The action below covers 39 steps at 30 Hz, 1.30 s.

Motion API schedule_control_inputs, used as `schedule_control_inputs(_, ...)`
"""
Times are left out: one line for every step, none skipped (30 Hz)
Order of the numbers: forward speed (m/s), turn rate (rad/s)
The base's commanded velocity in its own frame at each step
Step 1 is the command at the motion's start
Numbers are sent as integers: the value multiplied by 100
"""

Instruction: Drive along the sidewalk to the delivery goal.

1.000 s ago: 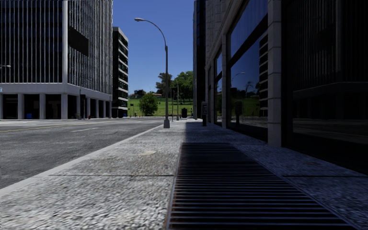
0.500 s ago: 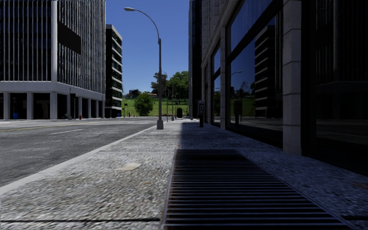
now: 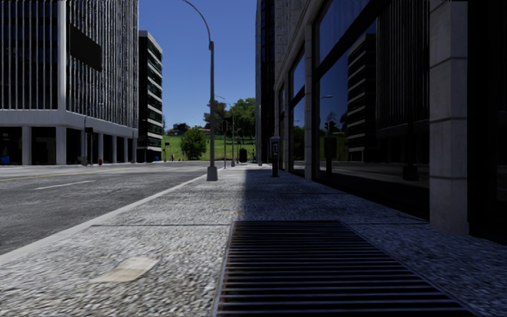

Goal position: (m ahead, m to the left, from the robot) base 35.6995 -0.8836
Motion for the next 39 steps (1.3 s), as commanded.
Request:
schedule_control_inputs(200, 0)
schedule_control_inputs(200, 0)
schedule_control_inputs(200, 0)
schedule_control_inputs(200, 0)
schedule_control_inputs(200, 0)
schedule_control_inputs(200, 0)
schedule_control_inputs(200, 0)
schedule_control_inputs(200, 0)
schedule_control_inputs(200, 0)
schedule_control_inputs(200, 0)
schedule_control_inputs(200, 0)
schedule_control_inputs(200, 0)
schedule_control_inputs(200, 0)
schedule_control_inputs(200, 0)
schedule_control_inputs(200, 0)
schedule_control_inputs(200, 0)
schedule_control_inputs(200, 0)
schedule_control_inputs(200, 0)
schedule_control_inputs(200, 0)
schedule_control_inputs(200, 0)
schedule_control_inputs(200, 0)
schedule_control_inputs(200, 0)
schedule_control_inputs(200, 0)
schedule_control_inputs(200, 0)
schedule_control_inputs(200, 0)
schedule_control_inputs(200, 0)
schedule_control_inputs(200, 0)
schedule_control_inputs(200, 0)
schedule_control_inputs(200, 0)
schedule_control_inputs(200, 0)
schedule_control_inputs(200, 0)
schedule_control_inputs(200, 0)
schedule_control_inputs(200, 0)
schedule_control_inputs(200, 0)
schedule_control_inputs(200, 0)
schedule_control_inputs(200, 0)
schedule_control_inputs(200, 0)
schedule_control_inputs(200, 0)
schedule_control_inputs(200, 0)
